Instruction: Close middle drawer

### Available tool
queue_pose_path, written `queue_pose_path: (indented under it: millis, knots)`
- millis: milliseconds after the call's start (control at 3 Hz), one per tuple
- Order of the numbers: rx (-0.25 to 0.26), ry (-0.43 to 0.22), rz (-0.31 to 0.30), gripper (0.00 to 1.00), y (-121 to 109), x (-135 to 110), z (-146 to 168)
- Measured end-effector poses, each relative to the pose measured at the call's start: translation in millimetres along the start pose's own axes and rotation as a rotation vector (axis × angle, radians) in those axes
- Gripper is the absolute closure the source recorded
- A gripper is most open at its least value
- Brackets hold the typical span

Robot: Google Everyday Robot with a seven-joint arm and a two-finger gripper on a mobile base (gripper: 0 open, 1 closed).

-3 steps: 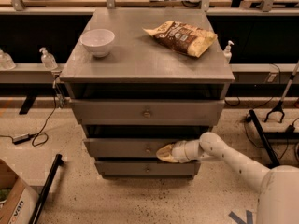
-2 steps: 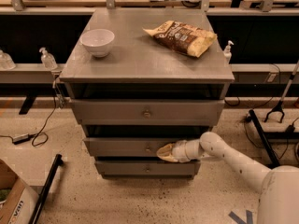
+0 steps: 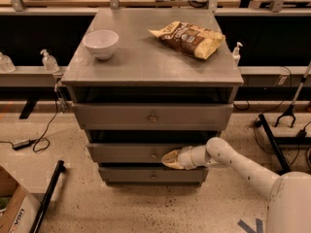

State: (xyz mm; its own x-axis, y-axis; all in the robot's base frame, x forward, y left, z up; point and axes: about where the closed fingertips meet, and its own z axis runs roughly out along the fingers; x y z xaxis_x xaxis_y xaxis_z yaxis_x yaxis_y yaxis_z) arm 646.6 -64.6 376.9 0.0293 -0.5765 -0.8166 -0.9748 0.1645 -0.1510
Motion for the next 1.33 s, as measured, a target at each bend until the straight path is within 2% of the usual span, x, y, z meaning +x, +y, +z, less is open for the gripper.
queue_pose_path:
  millis: [333, 667, 1333]
  knots:
    - [-0.006, -0.003, 0.000, 0.27, 2.1, -1.0, 3.7]
    - [-0.010, -0.004, 0.000, 0.04, 3.4, -1.5, 5.8]
    - [-0.012, -0.005, 0.000, 0.00, 6.3, -1.9, 6.6]
